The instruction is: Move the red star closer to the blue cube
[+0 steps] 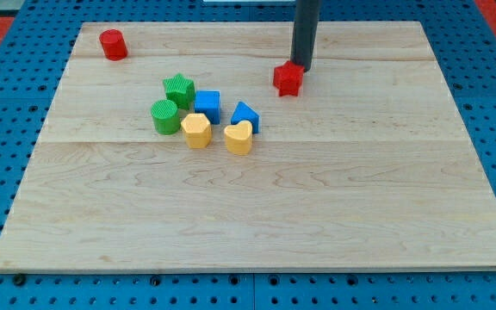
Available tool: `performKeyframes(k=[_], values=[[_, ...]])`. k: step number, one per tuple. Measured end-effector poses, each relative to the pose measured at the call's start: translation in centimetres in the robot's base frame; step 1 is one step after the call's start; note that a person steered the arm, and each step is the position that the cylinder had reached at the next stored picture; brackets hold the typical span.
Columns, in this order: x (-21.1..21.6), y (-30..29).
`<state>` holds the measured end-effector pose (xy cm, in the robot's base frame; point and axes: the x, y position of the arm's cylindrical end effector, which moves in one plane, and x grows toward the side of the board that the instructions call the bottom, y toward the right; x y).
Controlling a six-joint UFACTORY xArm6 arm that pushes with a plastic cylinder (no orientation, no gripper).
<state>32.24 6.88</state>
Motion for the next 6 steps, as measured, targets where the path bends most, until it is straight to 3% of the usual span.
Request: performKeyframes(k=[3,5,6], values=[[4.7,3.8],[5.8,-0.8],[3.8,-5.1]])
